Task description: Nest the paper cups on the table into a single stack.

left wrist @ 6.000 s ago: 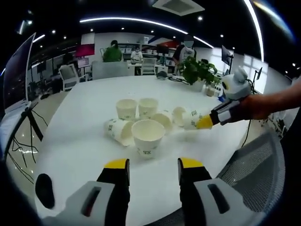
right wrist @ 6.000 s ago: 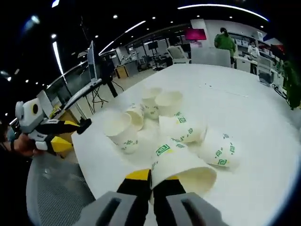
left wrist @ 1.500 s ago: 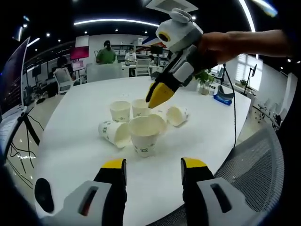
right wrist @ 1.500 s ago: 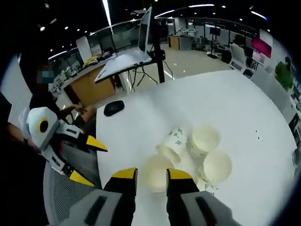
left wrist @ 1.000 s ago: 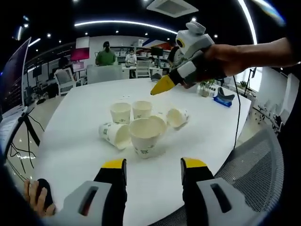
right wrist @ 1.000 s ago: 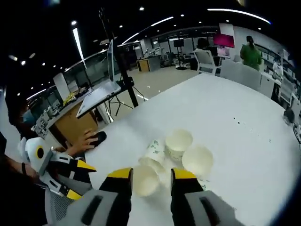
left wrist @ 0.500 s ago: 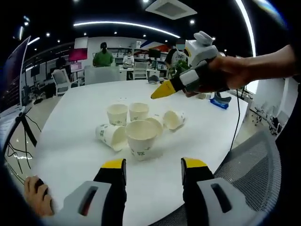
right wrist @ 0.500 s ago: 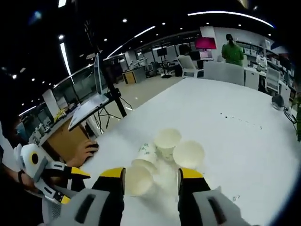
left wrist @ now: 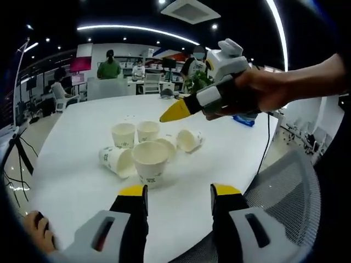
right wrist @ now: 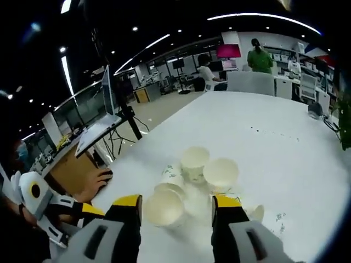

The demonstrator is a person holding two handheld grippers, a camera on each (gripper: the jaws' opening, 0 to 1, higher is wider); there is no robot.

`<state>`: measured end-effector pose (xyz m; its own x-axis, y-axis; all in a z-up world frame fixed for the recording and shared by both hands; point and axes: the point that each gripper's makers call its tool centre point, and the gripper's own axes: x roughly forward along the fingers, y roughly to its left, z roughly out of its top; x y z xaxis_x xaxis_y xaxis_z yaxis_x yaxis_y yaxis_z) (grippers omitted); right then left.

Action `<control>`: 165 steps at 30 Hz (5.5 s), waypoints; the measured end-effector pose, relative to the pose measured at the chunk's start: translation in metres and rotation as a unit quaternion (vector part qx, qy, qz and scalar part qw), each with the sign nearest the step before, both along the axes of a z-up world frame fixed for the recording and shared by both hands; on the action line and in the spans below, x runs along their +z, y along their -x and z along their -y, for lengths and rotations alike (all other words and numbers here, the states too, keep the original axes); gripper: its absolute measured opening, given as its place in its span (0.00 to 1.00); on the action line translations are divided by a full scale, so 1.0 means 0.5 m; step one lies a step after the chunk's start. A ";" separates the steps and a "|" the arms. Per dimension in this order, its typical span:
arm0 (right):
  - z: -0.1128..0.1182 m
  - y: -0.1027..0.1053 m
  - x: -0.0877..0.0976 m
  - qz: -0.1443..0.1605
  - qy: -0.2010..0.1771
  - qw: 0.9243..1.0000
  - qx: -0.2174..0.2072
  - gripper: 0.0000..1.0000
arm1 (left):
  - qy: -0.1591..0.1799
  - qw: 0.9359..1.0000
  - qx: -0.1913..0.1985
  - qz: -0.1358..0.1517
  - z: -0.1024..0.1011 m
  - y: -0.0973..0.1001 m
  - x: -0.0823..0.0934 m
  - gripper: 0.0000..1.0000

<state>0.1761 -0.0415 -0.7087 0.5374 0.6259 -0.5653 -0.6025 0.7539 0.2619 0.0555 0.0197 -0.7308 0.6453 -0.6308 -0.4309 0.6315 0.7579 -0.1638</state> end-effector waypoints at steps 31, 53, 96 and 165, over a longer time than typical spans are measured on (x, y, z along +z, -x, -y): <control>-0.008 -0.041 0.002 0.013 0.004 1.000 -0.008 0.51 | -0.002 1.000 -0.023 0.005 0.011 0.014 0.007 0.45; -0.039 -0.076 0.010 0.011 -0.007 1.000 -0.001 0.49 | -0.017 1.000 -0.010 0.005 0.002 0.003 -0.005 0.45; -0.040 -0.137 -0.063 -0.009 0.123 0.989 0.086 0.46 | -0.016 1.000 -0.002 0.013 -0.003 -0.004 -0.004 0.47; -0.016 -0.152 -0.045 0.054 0.299 0.935 0.185 0.00 | -0.015 1.000 -0.005 0.013 -0.001 -0.003 -0.004 0.49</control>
